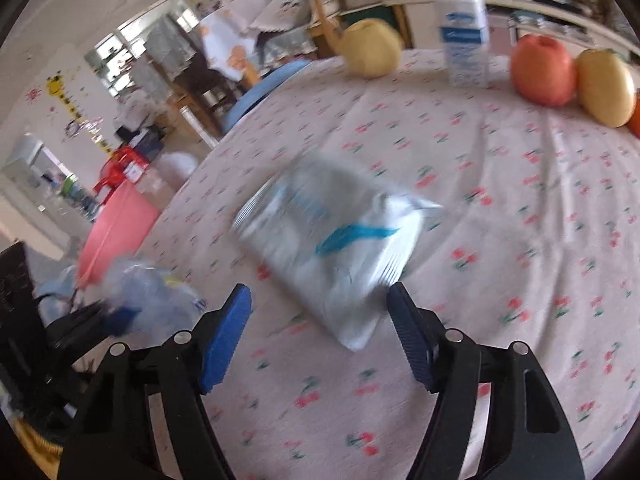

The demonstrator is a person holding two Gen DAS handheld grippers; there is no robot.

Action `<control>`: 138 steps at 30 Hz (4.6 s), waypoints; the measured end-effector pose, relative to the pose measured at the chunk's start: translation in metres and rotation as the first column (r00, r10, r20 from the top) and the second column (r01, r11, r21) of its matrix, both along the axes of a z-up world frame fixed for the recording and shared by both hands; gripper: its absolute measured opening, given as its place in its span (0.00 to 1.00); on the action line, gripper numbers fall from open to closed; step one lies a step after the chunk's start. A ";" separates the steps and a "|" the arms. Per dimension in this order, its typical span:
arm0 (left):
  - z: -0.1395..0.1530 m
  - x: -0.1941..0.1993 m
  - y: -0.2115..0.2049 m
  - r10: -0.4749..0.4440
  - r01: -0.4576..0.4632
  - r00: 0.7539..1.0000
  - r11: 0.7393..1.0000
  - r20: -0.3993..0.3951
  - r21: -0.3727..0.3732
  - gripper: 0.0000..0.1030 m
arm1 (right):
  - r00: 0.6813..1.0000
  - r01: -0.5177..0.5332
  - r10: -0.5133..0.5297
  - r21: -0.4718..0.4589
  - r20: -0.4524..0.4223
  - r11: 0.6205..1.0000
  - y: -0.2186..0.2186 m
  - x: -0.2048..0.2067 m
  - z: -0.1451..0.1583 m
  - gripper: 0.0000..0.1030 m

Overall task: Collect trash
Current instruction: 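Grasp the white wet-wipe packet with the right gripper while the left holds the bottle, then carry the bottle and wet-wipe packet over the pink bucket, then open the left gripper to drop the bottle into the bucket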

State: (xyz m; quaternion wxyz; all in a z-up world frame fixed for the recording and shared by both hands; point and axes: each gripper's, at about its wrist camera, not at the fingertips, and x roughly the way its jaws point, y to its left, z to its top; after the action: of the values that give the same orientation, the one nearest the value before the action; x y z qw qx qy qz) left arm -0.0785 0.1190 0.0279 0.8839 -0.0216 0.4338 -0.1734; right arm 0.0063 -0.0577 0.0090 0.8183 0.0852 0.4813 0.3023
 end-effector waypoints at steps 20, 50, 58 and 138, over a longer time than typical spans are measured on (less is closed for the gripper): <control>-0.014 0.033 -0.021 0.216 -0.215 0.976 0.975 -0.021 0.056 0.79 | 0.983 0.099 -0.070 -0.175 0.168 0.980 0.004 0.007 0.025 0.89; -0.021 0.056 0.023 0.196 -0.195 0.981 0.973 0.007 0.120 0.42 | 0.981 -0.022 0.092 -0.366 0.173 0.930 0.054 0.025 -0.009 0.91; -0.021 0.056 0.030 0.178 -0.177 0.984 0.981 -0.001 0.079 0.39 | 0.977 0.005 0.076 -0.374 0.200 0.927 0.053 0.020 -0.002 0.77; 0.030 -0.024 0.285 0.751 -0.748 0.652 0.660 0.107 -0.078 0.42 | 0.809 -0.129 0.415 -0.563 0.416 0.816 0.371 -0.066 0.073 0.77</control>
State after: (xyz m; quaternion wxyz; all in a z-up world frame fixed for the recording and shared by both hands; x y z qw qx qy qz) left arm -0.1028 0.4036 0.0575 0.9024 -0.1992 0.3256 0.1997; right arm -0.0599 0.3135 0.0824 0.8555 -0.2917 0.3106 0.2942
